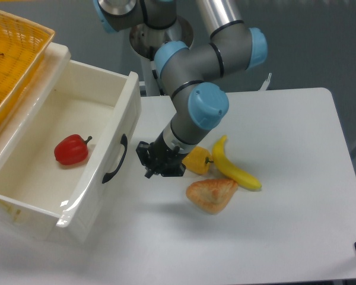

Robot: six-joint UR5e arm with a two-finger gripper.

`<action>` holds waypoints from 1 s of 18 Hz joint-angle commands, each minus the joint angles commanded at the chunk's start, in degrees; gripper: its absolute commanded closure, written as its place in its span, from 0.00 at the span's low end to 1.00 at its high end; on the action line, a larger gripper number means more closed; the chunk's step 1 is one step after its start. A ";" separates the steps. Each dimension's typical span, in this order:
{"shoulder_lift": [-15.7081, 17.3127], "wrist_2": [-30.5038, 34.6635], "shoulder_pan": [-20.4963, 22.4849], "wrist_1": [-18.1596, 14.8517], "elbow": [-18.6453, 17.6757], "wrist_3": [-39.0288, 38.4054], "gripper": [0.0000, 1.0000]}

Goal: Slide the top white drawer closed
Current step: 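Move the gripper toward the open white drawer's front panel, then push the drawer front with the gripper, sliding the drawer into the cabinet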

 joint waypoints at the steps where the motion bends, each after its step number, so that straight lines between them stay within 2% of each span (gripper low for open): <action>1: 0.00 -0.09 0.00 -0.26 0.09 0.00 1.00; 5: 0.79 -0.27 0.00 -2.28 0.35 0.35 1.00; 18: 2.20 -2.55 -1.32 -3.52 0.35 0.27 1.00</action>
